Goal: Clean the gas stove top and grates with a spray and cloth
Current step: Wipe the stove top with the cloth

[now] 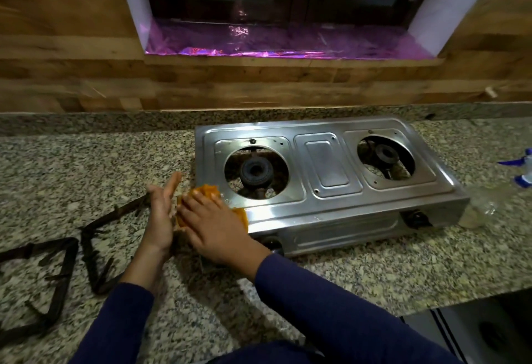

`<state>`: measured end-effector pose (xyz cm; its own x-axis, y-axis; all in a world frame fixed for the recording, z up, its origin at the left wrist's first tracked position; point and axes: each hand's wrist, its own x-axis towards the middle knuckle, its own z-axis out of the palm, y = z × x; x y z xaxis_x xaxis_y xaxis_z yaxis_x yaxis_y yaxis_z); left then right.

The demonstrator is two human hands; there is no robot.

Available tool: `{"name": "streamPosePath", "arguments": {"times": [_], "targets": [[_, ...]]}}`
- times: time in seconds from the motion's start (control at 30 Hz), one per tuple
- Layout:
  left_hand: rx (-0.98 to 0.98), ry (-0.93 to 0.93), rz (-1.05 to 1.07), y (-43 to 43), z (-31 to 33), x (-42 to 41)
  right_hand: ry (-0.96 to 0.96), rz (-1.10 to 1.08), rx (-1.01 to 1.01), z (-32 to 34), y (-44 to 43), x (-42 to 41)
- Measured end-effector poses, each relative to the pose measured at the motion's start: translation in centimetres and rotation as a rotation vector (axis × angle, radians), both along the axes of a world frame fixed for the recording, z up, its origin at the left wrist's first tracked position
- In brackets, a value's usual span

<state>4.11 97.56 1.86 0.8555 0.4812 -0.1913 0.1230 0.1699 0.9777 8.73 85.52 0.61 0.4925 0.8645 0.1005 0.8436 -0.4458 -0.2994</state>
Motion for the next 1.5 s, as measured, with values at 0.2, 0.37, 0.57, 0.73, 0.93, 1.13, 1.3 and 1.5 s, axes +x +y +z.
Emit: {"name": "streamPosePath", "arguments": {"times": [0.2,0.37,0.57,0.73,0.93,1.13,1.3,1.5], "targets": [[0.261,0.046,-0.055,-1.3,0.2,0.7,0.073,0.293,0.143,-0.1,-7.8,0.5],[0.134,0.006,0.005,-3.7,1.0,2.0,0.116,-0.009,0.283,-0.3,-17.8,4.2],[0.015,-0.073,0.031,-5.7,1.3,1.5,0.126,0.041,0.148,0.5,-19.6,6.8],[-0.017,0.011,0.149,-5.1,0.0,1.8,0.043,0.272,0.084,0.4,-10.5,5.1],[-0.041,0.059,0.202,-5.5,0.5,1.4,0.089,0.001,-0.008,0.2,-2.0,4.5],[0.239,0.108,0.185,-7.8,1.8,0.9,0.230,0.415,0.161,0.4,-9.2,6.5],[0.625,0.026,-0.061,-13.4,1.5,3.9,0.234,0.200,0.233,0.8,-20.4,9.7],[0.952,-0.039,-0.499,-27.5,-0.5,8.5,0.097,-0.377,0.378,-0.4,-36.2,14.0]]}}
